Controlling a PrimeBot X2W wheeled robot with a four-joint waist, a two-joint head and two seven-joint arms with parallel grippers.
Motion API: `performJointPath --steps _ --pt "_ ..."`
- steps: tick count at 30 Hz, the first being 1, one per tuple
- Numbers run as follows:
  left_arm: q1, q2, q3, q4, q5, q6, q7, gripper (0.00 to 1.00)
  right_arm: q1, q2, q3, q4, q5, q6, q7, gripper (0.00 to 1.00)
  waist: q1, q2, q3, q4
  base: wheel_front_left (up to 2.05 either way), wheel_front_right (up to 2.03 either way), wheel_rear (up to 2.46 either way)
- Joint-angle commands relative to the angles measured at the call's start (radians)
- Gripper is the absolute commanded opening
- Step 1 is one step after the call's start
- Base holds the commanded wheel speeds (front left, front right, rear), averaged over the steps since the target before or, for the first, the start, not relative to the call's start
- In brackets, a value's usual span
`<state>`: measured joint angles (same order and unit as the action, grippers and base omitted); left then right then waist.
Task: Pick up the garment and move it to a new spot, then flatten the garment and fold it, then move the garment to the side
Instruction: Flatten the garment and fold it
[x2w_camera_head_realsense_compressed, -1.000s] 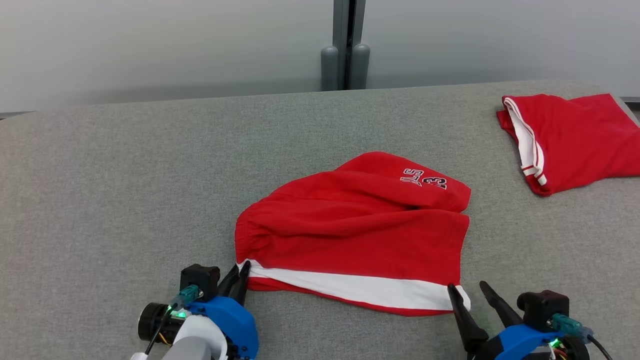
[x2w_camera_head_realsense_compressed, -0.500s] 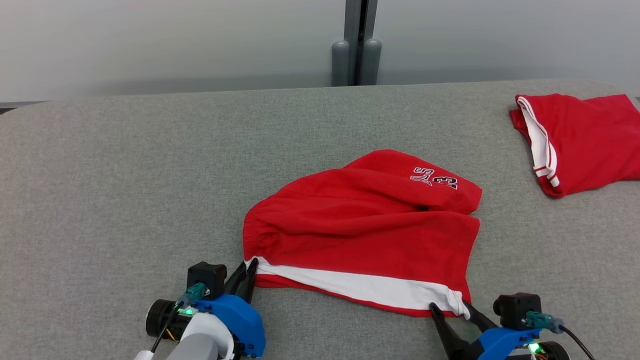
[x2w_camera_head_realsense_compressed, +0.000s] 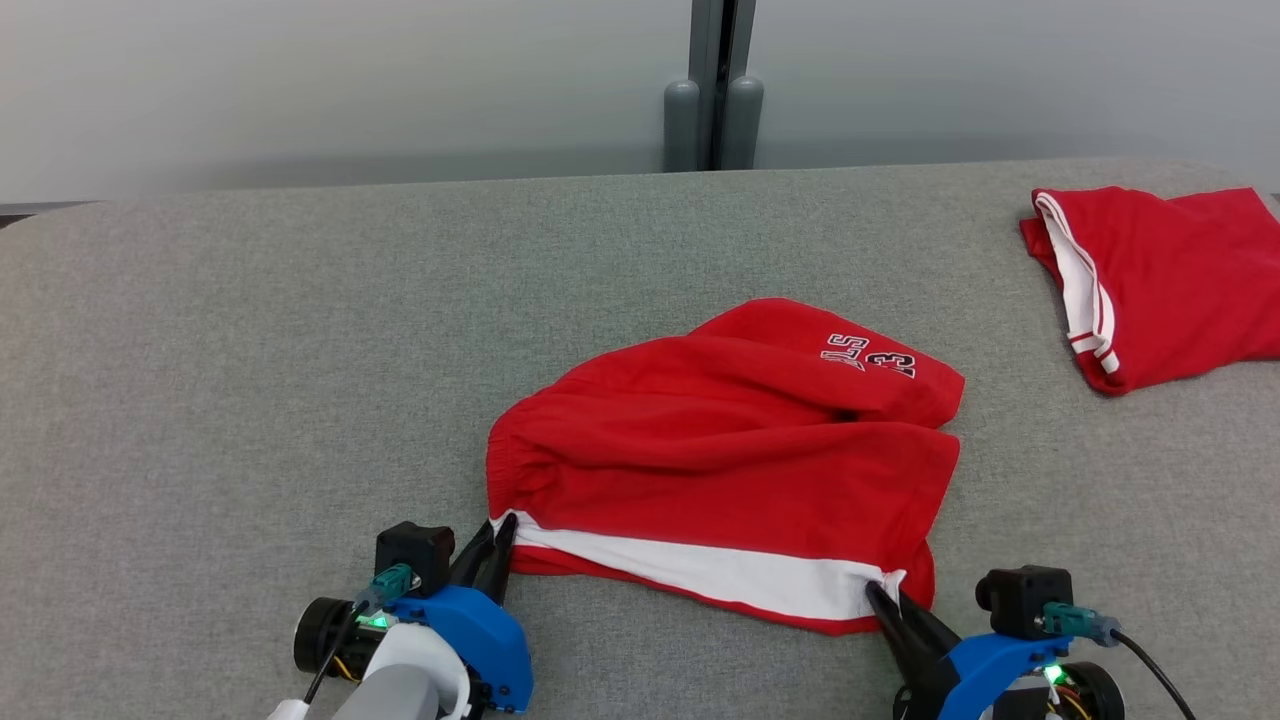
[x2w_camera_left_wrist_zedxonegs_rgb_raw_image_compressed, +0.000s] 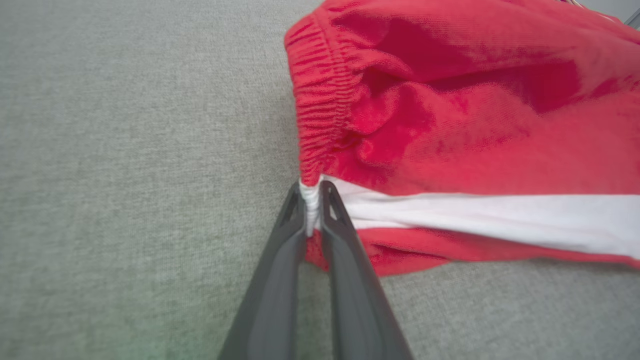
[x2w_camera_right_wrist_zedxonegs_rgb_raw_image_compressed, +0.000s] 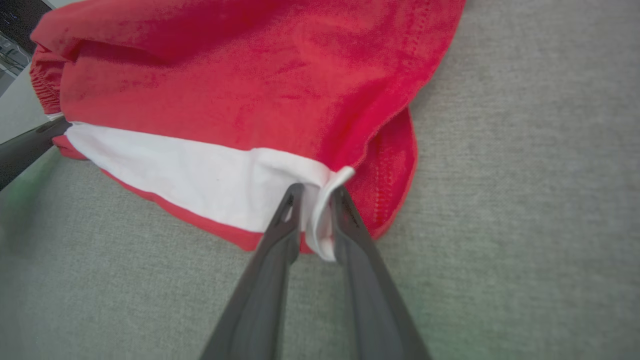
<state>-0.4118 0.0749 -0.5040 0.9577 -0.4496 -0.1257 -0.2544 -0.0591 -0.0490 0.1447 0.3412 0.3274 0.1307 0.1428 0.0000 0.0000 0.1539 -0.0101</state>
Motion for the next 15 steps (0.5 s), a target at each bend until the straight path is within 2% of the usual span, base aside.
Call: performJointPath --steps 1,9,15 --pt "-0.01 0.001 -0.01 0.004 -0.006 -0.006 -0.001 0.0 -0.018 -0.003 -0.006 0.0 0.003 0.0 -0.011 0.0 0.0 0.0 0.0 0.0 0.0 0.0 0.0" --pt "0.002 0.006 0.013 -0.066 -0.053 -0.007 -0.011 0.0 -0.038 -0.002 -0.042 -0.055 -0.007 0.0 -0.056 0.0 0.0 0.0 -0.009 -0.002 0.0 0.0 0.0" --pt "0.055 0.014 0.061 -0.307 -0.143 -0.007 -0.011 0.0 -0.024 -0.003 -0.086 -0.183 -0.019 0.0 -0.064 0.0 0.0 0.0 -0.019 0.0 0.0 0.0 0.0"
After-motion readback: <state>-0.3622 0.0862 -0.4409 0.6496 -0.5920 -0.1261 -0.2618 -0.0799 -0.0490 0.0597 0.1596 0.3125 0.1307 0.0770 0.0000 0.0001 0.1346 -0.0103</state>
